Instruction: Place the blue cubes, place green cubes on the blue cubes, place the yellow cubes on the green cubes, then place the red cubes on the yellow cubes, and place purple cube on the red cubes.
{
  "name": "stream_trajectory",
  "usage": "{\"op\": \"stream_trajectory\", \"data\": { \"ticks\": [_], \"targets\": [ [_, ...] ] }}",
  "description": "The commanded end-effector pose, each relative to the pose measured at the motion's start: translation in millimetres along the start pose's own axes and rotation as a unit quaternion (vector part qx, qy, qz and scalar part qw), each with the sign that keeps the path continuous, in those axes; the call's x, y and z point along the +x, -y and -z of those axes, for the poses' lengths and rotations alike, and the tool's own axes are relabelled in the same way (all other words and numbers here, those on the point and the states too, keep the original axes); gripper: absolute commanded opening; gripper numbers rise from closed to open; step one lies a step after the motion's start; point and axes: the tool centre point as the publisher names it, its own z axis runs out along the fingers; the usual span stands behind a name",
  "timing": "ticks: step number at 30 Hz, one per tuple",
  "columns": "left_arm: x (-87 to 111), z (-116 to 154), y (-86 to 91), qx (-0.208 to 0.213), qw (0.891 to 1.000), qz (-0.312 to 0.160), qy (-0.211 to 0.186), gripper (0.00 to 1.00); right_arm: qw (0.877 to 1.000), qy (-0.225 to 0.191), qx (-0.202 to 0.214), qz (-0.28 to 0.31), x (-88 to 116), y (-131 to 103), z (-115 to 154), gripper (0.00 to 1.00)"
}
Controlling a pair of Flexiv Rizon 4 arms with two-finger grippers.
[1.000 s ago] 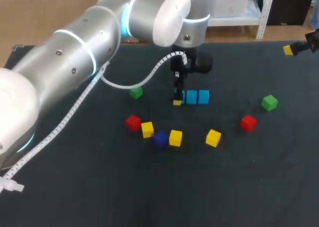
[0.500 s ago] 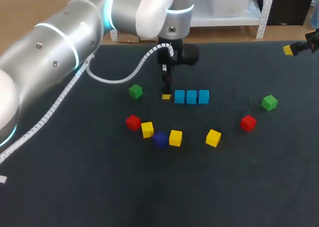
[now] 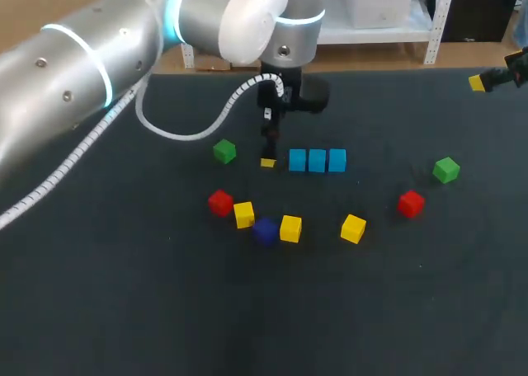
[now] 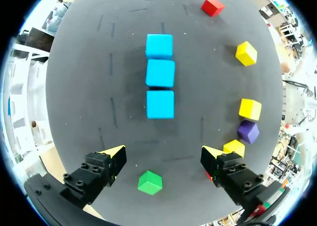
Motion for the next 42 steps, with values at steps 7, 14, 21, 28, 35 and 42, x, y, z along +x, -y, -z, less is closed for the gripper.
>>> {"op": "stream_trajectory", "data": {
  "ticks": [7,14,21,28,35,42],
  "targets": [
    [44.5,-0.9,18.8,-0.048,0.998,0.041,-0.020,1.00,1.000,0.000,-0.003,0.000,0.1,1.2,0.7,1.00],
    [78.0,-13.3,12.9,-0.039,0.991,0.131,-0.015,1.00,1.000,0.000,-0.003,0.000,0.1,1.2,0.7,1.00],
    [94.2,-26.0,0.6,-0.038,0.978,0.206,0.003,1.00,1.000,0.000,-0.003,0.000,0.1,1.2,0.7,1.00],
    [93.3,-23.7,-8.6,-0.042,0.965,0.257,0.029,1.00,1.000,0.000,-0.003,0.000,0.1,1.2,0.7,1.00],
    [85.8,-26.6,-18.7,-0.038,0.959,0.277,0.038,0.86,1.000,0.000,-0.003,0.000,0.1,1.2,0.7,1.00],
    [75.9,-34.7,-19.5,-0.025,0.955,0.293,0.040,0.57,1.000,0.000,-0.003,0.000,0.1,1.2,0.7,1.00]
  ]
}}
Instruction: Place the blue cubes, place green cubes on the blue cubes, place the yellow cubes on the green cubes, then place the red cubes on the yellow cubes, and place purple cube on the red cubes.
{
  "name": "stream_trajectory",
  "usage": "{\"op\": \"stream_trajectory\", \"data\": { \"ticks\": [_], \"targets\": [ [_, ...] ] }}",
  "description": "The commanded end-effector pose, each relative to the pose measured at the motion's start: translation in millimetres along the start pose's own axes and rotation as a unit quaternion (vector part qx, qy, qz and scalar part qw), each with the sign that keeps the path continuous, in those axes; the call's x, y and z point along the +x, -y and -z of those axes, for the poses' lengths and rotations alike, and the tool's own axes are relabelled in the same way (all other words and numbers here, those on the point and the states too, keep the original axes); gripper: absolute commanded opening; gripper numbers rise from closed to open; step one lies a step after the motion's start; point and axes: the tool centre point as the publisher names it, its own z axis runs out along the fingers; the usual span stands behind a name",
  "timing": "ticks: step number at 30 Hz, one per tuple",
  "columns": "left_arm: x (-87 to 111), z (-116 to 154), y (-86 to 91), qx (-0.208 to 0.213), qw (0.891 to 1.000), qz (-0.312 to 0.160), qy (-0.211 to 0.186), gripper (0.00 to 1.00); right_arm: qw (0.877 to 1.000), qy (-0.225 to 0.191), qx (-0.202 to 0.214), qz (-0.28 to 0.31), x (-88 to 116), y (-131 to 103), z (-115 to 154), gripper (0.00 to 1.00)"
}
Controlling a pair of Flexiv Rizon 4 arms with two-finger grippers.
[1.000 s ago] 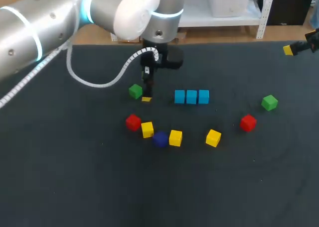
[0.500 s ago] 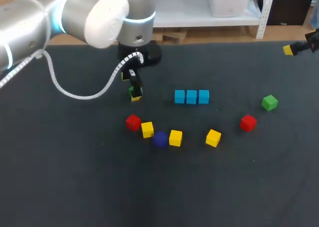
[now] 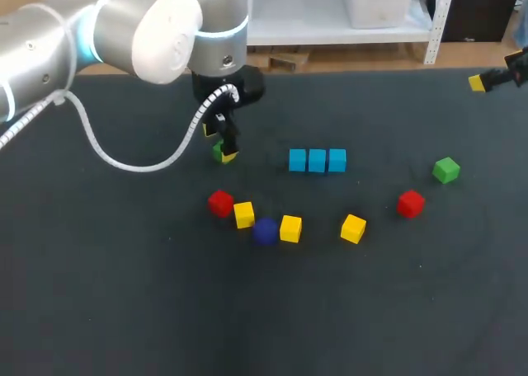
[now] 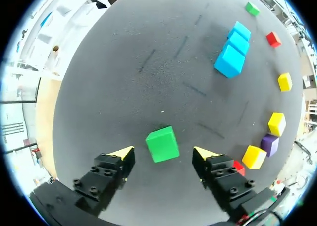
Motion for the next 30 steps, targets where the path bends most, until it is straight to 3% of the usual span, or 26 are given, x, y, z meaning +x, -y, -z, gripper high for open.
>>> {"op": "stream_trajectory", "data": {
  "ticks": [1,10,14,17,18,21,24,25,30],
  "targets": [
    [-8.4,-6.1,-2.7,0.005,1.000,0.002,-0.006,0.51,1.000,0.000,-0.003,0.000,0.1,1.2,0.7,1.00],
    [-11.7,-11.1,2.9,0.008,1.000,-0.003,-0.022,0.47,1.000,0.000,-0.003,0.000,0.1,1.2,0.7,1.00],
    [-11.0,-11.5,2.7,0.009,1.000,-0.003,-0.025,0.30,1.000,0.000,-0.003,0.000,0.1,1.2,0.7,1.00],
    [-11.7,-7.7,3.6,0.000,0.999,-0.020,-0.026,0.09,1.000,0.000,-0.003,0.000,0.1,1.2,0.7,1.00],
    [-12.3,-6.2,4.2,-0.004,0.999,-0.030,-0.027,0.00,1.000,0.000,-0.003,0.000,0.1,1.2,0.7,1.00],
    [-16.4,0.3,8.6,-0.027,0.996,-0.081,-0.036,0.00,1.000,0.000,-0.003,0.000,0.1,1.2,0.7,1.00],
    [-22.7,12.3,18.1,-0.040,0.986,-0.155,-0.040,0.00,1.000,0.000,-0.003,0.000,0.1,1.2,0.7,1.00],
    [-26.1,17.9,22.4,-0.055,0.979,-0.192,-0.049,0.00,1.000,0.000,-0.003,0.000,0.1,1.2,0.7,1.00],
    [-31.6,46.4,30.4,-0.057,0.969,-0.238,-0.020,0.00,1.000,0.000,-0.003,0.000,0.1,1.2,0.7,1.00]
  ]
}}
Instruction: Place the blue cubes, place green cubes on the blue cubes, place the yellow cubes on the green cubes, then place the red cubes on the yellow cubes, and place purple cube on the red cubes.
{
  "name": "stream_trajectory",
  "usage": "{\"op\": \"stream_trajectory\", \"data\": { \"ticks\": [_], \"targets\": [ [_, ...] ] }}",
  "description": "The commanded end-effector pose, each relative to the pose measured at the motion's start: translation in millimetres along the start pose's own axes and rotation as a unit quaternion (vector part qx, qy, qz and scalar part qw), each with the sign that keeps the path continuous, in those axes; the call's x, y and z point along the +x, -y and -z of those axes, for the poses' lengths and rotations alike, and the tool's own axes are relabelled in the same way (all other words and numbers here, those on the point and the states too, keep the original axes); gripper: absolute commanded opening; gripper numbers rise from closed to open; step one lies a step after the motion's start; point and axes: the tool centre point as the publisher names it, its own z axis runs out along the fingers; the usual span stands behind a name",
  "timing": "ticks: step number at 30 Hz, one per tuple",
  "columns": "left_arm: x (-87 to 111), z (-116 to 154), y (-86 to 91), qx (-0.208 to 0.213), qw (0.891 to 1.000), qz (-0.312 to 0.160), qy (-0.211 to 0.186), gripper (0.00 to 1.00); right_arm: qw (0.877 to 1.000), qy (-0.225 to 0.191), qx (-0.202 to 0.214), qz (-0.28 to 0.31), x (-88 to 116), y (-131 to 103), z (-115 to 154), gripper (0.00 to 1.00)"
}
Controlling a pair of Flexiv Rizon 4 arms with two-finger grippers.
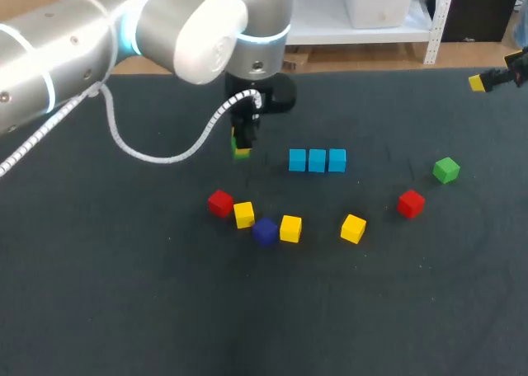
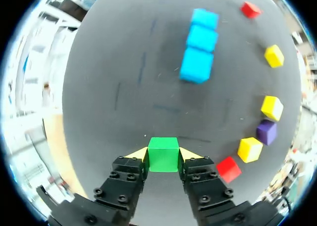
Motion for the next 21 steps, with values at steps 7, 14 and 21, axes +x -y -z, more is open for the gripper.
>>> {"op": "stream_trajectory", "data": {
  "ticks": [7,14,21],
  "targets": [
    [-10.9,50.4,5.4,-0.028,0.996,-0.087,0.020,0.00,1.000,0.000,-0.003,0.000,0.1,1.2,0.7,1.00],
    [-35.9,59.7,11.2,-0.006,0.988,-0.140,0.058,0.00,1.000,0.000,-0.003,0.000,0.1,1.2,0.7,1.00],
    [-61.6,62.0,15.5,0.000,0.978,-0.197,0.064,0.00,1.000,0.000,-0.003,0.000,0.1,1.2,0.7,1.00]
  ]
}}
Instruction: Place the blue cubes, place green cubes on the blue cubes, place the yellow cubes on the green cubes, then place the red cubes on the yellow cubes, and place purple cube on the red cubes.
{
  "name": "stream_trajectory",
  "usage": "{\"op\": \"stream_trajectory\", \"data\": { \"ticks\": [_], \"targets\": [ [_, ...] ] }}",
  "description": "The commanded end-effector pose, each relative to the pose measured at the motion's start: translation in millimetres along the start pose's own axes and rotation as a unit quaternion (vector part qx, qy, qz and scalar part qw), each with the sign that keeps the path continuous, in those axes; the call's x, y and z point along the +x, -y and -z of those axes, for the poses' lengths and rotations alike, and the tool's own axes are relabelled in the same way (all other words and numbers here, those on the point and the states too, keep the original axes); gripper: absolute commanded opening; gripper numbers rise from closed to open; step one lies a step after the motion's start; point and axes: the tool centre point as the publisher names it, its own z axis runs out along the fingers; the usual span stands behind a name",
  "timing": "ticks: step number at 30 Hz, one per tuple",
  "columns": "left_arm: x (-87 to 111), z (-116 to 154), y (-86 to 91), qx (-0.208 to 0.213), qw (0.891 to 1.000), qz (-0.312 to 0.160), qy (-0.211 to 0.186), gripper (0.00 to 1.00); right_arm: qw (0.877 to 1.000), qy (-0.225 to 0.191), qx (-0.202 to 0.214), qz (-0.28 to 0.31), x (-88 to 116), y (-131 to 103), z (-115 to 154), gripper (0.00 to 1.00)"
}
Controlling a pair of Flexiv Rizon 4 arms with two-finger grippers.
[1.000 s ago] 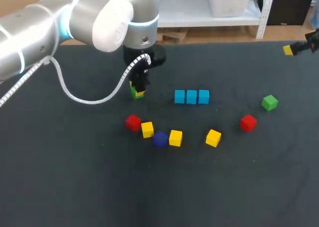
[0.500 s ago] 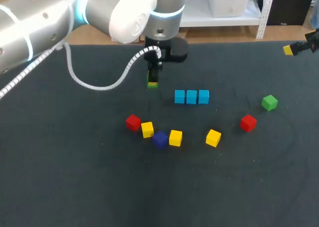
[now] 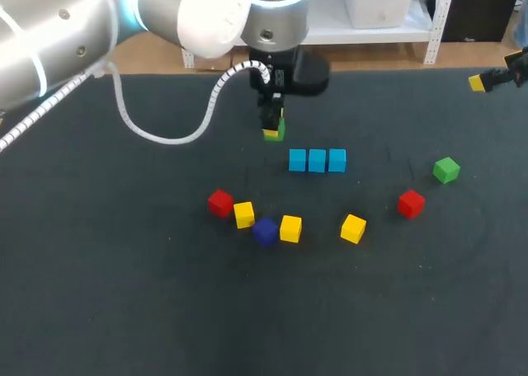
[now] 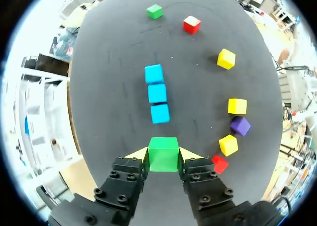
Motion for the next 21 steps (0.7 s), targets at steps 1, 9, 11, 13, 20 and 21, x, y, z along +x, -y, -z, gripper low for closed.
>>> {"op": "stream_trajectory", "data": {
  "ticks": [1,9,11,13,20,21],
  "targets": [
    [-13.8,-3.5,-9.2,0.010,1.000,-0.018,-0.010,0.00,1.000,0.000,-0.003,0.000,0.1,1.2,0.6,1.00],
    [-34.9,-18.7,-19.3,0.023,0.999,-0.009,-0.030,0.00,1.000,0.000,-0.003,0.000,0.1,1.2,0.6,1.00],
    [-37.8,-22.9,-23.1,0.032,0.999,0.009,-0.033,0.00,1.000,0.000,-0.003,0.000,0.1,1.2,0.6,1.00],
    [-38.3,-25.5,-25.2,0.042,0.998,0.026,-0.031,0.00,1.000,0.000,-0.003,0.000,0.1,1.2,0.6,1.00],
    [-36.6,-25.7,-25.3,0.055,0.996,0.074,-0.019,0.00,1.000,0.000,-0.003,0.000,0.1,1.2,0.6,1.00],
    [-36.2,-25.9,-25.1,0.055,0.996,0.074,-0.019,0.00,1.000,0.000,-0.003,0.000,0.1,1.2,0.6,1.00]
  ]
}}
